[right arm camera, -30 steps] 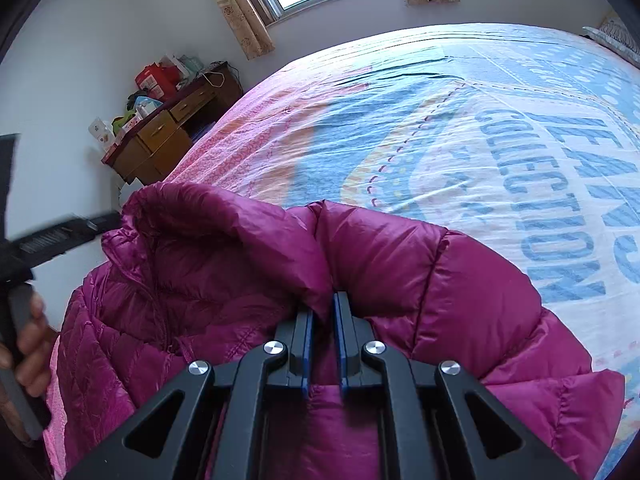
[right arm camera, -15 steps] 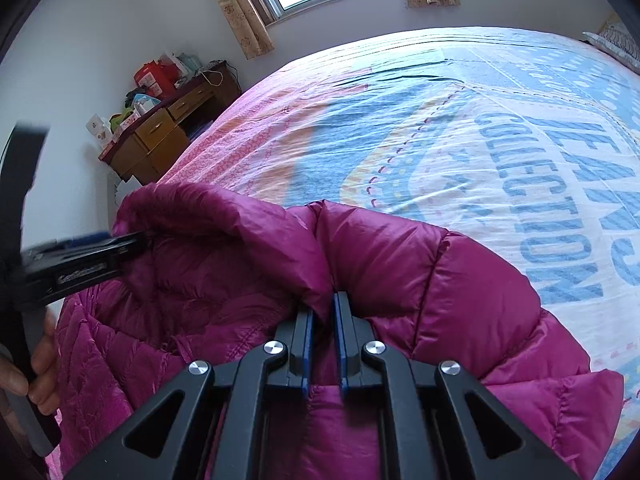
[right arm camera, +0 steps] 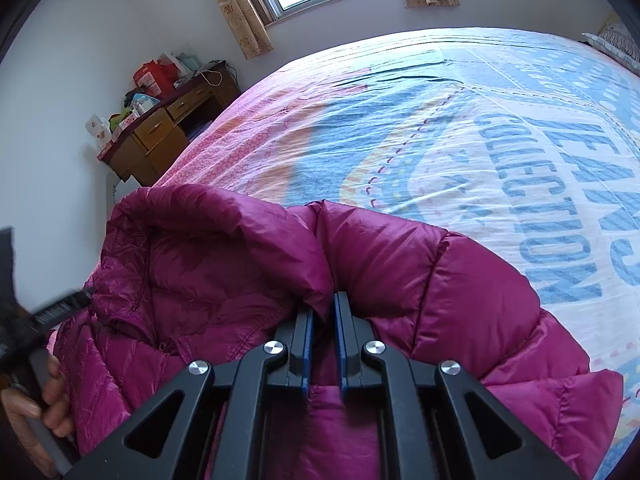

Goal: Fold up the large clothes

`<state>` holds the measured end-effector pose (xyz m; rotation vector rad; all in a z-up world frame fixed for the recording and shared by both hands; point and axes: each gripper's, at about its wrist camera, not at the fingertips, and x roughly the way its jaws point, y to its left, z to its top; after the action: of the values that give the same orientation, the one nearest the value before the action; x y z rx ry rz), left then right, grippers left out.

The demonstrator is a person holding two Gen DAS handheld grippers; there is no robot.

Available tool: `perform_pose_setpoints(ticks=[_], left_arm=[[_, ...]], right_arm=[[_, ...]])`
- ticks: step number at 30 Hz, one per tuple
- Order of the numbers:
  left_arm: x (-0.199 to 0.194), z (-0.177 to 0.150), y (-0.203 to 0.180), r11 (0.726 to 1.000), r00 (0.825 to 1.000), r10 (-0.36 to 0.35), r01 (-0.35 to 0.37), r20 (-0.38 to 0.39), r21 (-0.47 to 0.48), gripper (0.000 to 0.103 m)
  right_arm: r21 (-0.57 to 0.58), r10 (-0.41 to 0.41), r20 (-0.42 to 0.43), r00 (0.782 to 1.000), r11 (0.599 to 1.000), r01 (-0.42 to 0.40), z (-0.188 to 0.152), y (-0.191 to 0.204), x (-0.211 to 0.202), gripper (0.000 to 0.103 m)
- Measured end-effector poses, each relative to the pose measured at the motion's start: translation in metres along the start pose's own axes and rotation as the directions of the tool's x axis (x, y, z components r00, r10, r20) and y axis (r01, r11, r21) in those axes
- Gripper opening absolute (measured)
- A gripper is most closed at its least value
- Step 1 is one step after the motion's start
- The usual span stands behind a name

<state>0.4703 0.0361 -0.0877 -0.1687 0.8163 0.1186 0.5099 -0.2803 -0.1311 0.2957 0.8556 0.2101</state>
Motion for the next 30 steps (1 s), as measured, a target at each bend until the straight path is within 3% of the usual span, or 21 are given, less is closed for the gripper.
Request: perform_pose_setpoints(ticks=[2, 4, 6, 7, 8, 12, 14, 17, 22, 24, 26, 28, 30], left_arm=[[0.0, 0.011, -0.01, 0.999, 0.999, -0.037, 0.036, 0.016, 0.022, 0.094], [0.014, 0.012, -0.021, 0.995, 0.996, -0.07, 0.073, -0.048, 0.062, 0.094], [0.036, 0.006, -0.026, 0.996, 0.991, -0.031, 0.042, -0.127, 0.084, 0.07], [0.045, -0.001, -0.027, 0.995, 0.986, -0.015, 0.03, -0.166, 0.09, 0.027], [0.053, -0.007, -0.025, 0.994, 0.974, -0.052, 0.071, -0.221, 0.078, 0.014], [0.036, -0.018, -0.011, 0.993, 0.984, -0.09, 0.099, -0.151, 0.058, 0.012], [0.037, -0.027, 0.005, 0.995, 0.986, -0.094, 0.096, -0.137, 0.007, 0.019], [0.046, -0.041, 0.017, 0.985, 0.984, -0.166, 0.162, -0.071, -0.061, 0.019], [0.047, -0.038, 0.003, 0.993, 0.992, -0.114, 0.113, -0.059, -0.021, 0.021], [0.044, -0.037, 0.005, 0.993, 0.991, -0.118, 0.117, -0.056, -0.024, 0.021], [0.042, -0.037, 0.007, 0.992, 0.991, -0.122, 0.121, -0.052, -0.027, 0.021], [0.041, -0.037, 0.008, 0.993, 0.991, -0.12, 0.119, -0.051, -0.025, 0.021], [0.04, -0.038, 0.009, 0.993, 0.992, -0.113, 0.113, -0.047, -0.018, 0.021]], right_arm=[[0.004, 0.003, 0.001, 1.0, 1.0, -0.003, 0.0, 0.0, 0.0, 0.008], [0.006, 0.006, 0.001, 1.0, 1.0, -0.006, 0.001, 0.0, 0.001, 0.008], [0.007, 0.007, 0.002, 1.0, 1.0, -0.007, 0.001, -0.001, 0.001, 0.008], [0.008, 0.007, 0.002, 1.0, 1.0, -0.007, 0.001, -0.001, 0.001, 0.008], [0.008, 0.006, 0.002, 1.0, 1.0, -0.006, 0.001, -0.001, 0.001, 0.008], [0.019, 0.014, 0.0, 1.0, 1.0, -0.014, 0.001, -0.004, 0.002, 0.008], [0.036, 0.03, 0.0, 1.0, 0.999, -0.03, 0.002, -0.008, 0.002, 0.008], [0.05, 0.044, 0.001, 0.999, 0.998, -0.044, 0.002, -0.01, 0.002, 0.008], [0.043, 0.032, -0.012, 0.999, 0.999, -0.032, 0.0, -0.007, -0.004, 0.011], [0.058, -0.011, -0.029, 1.0, 0.998, 0.012, -0.002, -0.008, -0.016, 0.011], [0.069, -0.101, 0.046, 0.994, 0.993, 0.097, -0.002, -0.004, -0.042, 0.011], [0.102, -0.077, 0.19, 0.979, 0.993, 0.059, 0.006, 0.001, -0.072, 0.011], [0.105, -0.043, 0.21, 0.977, 0.994, 0.022, 0.025, 0.015, -0.074, 0.011]])
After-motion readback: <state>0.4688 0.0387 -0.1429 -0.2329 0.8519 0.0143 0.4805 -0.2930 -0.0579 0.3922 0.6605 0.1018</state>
